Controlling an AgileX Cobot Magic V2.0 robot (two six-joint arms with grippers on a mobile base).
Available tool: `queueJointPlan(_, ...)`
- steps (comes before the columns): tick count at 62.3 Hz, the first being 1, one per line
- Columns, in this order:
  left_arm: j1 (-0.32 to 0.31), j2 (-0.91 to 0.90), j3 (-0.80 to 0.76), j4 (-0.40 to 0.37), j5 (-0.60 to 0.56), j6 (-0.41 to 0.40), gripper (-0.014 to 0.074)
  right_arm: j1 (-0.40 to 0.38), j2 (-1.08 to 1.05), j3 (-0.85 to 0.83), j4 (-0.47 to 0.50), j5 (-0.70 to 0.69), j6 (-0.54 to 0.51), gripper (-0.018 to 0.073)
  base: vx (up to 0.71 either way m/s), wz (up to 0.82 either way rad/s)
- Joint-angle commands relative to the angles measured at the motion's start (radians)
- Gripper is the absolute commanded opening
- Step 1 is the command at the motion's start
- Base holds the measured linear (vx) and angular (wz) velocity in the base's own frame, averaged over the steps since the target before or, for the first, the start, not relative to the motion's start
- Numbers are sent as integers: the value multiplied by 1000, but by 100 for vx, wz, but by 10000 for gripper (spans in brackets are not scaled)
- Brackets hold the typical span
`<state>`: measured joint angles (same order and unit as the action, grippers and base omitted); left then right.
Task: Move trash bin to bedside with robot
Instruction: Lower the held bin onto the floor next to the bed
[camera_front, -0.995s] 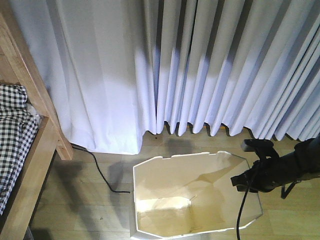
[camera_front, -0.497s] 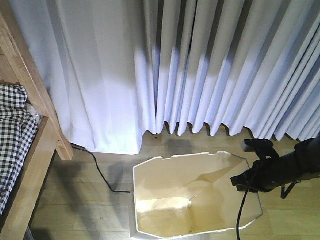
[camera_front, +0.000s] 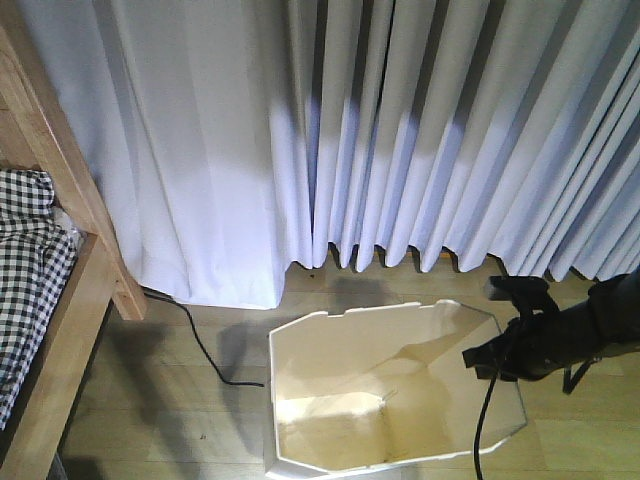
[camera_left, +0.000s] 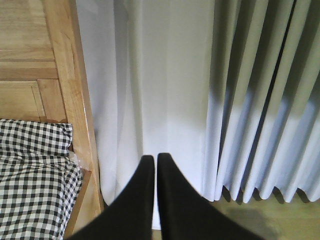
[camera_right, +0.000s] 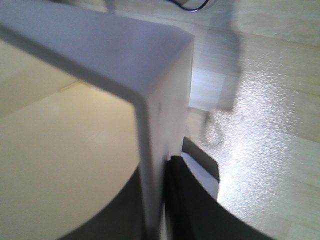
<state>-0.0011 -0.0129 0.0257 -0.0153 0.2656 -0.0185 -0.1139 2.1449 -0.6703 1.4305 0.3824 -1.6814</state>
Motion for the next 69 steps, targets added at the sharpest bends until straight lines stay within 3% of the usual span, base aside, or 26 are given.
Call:
queueJointPlan(1, -3, -14, 19, -3, -69, -4, -6, -5, -45, -61, -2, 147, 86, -5, 0, 0)
queueJointPlan(13, -3, -14, 19, -3, -69, -4, -6, -7, -19, -176, -226, 101, 317, -2, 0, 0)
queueJointPlan(24, -3, -14, 19, -3, -69, -4, -6, -61, 50, -296, -394, 145, 481, 0, 0, 0)
queueJointPlan(33, -3, -14, 19, -3, -69, -4, -6, -106, 130, -381, -411, 166, 499, 3, 0, 0)
queueJointPlan(42, -3, -14, 19, -3, -69, -4, -6, -100, 219, -454, -458, 142, 505, 10, 0, 0)
queueJointPlan(69, -3, -14, 19, -3, -69, -4, -6, -92, 532, -715, -463, 154, 518, 60, 0, 0)
